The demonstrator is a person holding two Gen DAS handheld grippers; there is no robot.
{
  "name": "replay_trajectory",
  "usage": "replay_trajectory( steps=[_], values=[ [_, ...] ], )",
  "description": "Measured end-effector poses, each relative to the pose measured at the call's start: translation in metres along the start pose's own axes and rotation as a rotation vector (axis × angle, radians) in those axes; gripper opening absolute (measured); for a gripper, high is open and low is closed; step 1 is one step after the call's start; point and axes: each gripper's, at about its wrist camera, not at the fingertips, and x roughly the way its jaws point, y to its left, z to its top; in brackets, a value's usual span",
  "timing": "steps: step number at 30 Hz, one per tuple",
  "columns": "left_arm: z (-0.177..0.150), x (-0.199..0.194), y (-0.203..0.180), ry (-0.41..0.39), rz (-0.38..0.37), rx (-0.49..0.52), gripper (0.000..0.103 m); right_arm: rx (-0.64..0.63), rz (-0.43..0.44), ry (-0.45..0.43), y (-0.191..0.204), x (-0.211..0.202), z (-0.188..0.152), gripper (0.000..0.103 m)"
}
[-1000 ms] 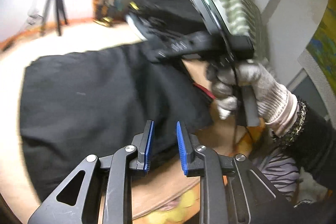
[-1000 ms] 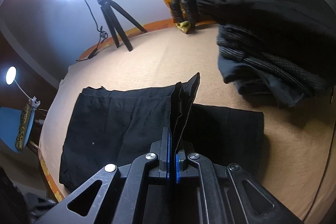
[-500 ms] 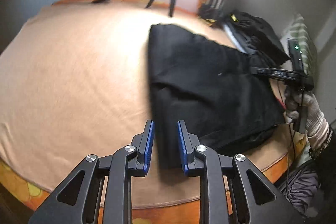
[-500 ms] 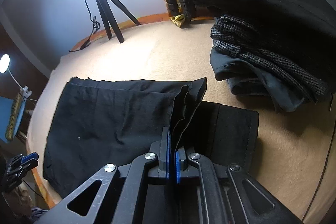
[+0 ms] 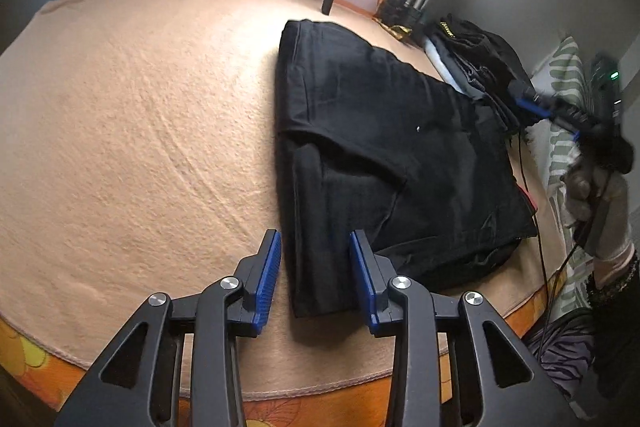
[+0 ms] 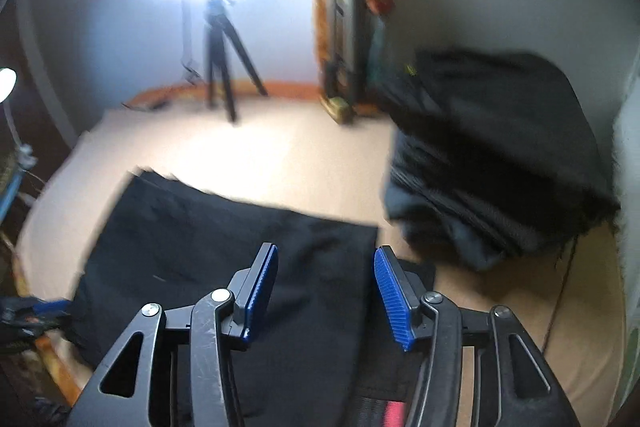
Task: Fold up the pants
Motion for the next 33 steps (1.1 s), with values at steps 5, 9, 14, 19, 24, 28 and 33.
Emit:
replay_trajectory(
  steps=[5,9,14,19,24,28,33],
  values=[
    [0.000,0.002,0.003,-0.002,-0.024,-0.030,0.034,-0.097,0.259,0.008,0.048,0.007,0.027,0.054],
    [0.001,0.003,0.007,-0.002,-0.042,-0.049,0.034,-0.225,0.352,0.017,0.095,0.020,0.048,0.054],
    [0.003,0.004,0.007,-0.002,-0.055,-0.060,0.034,-0.329,0.443,0.075,0.138,0.042,0.064,0.052],
    [0.006,0.005,0.008,-0.002,-0.063,-0.063,0.034,-0.368,0.495,0.171,0.156,0.077,0.076,0.045],
    [0.006,0.005,0.007,-0.008,-0.066,-0.053,0.034,-0.376,0.506,0.263,0.162,0.117,0.081,0.042],
    [0.007,0.006,0.006,-0.010,-0.066,-0.042,0.034,-0.357,0.524,0.315,0.159,0.144,0.083,0.041],
    [0.008,0.007,0.004,-0.016,-0.057,-0.022,0.033,-0.383,0.536,0.354,0.159,0.164,0.081,0.041]
  ],
)
